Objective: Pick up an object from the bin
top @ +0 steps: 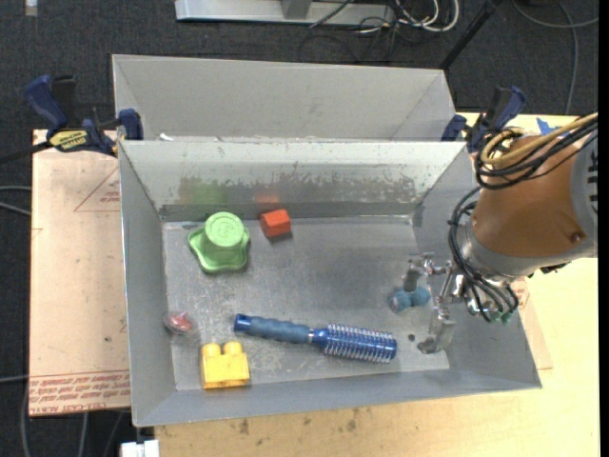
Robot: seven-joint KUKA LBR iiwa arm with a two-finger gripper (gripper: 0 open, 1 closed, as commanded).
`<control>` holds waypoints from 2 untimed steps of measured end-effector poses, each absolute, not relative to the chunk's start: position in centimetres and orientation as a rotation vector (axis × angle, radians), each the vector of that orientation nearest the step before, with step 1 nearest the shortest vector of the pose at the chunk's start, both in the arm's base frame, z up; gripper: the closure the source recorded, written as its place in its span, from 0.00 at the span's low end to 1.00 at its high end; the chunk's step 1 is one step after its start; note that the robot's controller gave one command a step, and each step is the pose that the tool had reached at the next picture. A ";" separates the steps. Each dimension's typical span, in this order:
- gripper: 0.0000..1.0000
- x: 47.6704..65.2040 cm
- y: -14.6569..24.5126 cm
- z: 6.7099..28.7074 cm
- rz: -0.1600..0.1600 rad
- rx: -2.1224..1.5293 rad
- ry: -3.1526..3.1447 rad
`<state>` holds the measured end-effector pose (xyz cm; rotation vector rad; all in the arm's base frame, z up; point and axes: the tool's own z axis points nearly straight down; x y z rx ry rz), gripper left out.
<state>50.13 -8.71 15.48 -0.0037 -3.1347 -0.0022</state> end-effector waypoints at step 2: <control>0.00 49.0 2.1 6.8 -0.008 0.073 -3.153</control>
Offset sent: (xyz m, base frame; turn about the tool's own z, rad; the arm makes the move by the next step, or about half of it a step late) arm -0.0143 0.1016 -0.0848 -0.0396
